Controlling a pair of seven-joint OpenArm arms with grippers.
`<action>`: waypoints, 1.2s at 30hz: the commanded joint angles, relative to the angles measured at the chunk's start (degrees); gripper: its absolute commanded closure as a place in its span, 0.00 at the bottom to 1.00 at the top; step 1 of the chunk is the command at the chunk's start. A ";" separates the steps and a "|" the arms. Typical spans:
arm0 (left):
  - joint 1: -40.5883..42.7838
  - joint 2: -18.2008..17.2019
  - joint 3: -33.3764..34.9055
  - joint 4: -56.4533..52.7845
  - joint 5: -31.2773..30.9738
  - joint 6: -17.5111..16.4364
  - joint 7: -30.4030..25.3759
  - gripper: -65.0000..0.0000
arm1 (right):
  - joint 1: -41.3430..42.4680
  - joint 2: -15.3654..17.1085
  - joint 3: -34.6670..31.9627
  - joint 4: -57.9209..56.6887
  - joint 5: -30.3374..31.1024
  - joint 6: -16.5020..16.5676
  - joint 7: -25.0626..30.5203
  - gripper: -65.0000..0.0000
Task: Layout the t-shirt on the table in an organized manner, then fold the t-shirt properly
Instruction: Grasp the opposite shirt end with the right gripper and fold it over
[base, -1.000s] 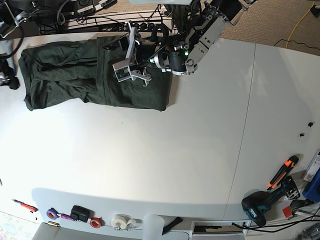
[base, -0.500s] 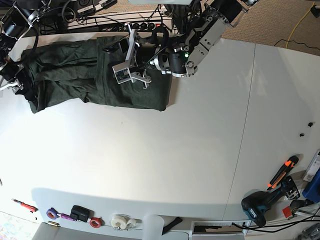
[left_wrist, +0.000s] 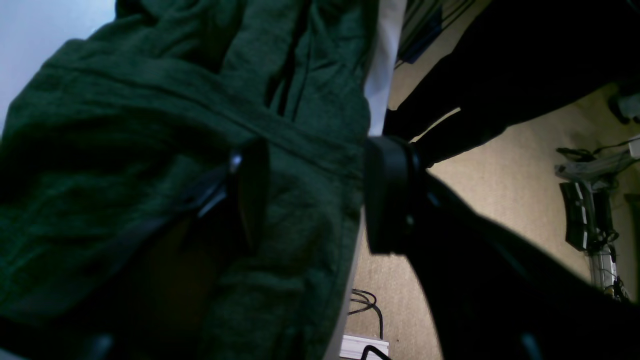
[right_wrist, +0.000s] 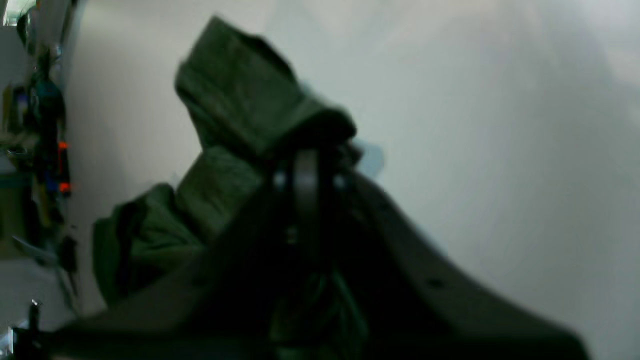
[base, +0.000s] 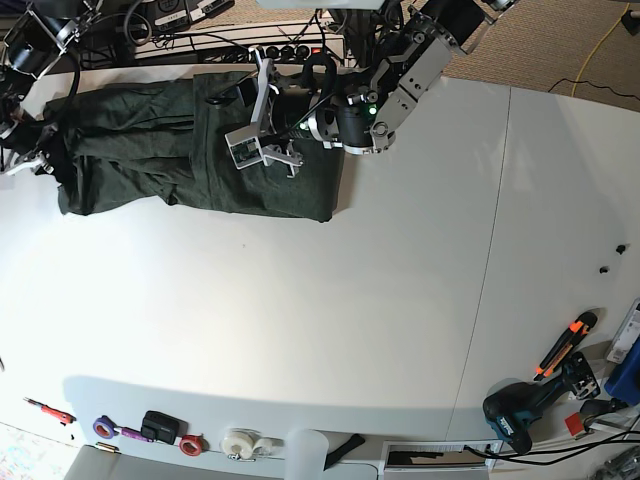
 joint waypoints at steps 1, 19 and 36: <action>-0.79 0.63 -0.07 1.14 -1.09 -0.24 -1.49 0.53 | 0.17 1.16 -0.17 0.50 1.46 -0.25 -2.71 1.00; -1.68 0.61 -6.19 4.76 -1.09 -0.63 -1.44 0.53 | -1.01 -4.26 -0.17 12.94 23.92 -0.25 -7.16 1.00; -1.73 0.61 -6.19 4.76 -1.05 -0.20 -1.44 0.53 | -15.43 -27.23 -0.42 62.34 23.92 -0.25 -7.16 1.00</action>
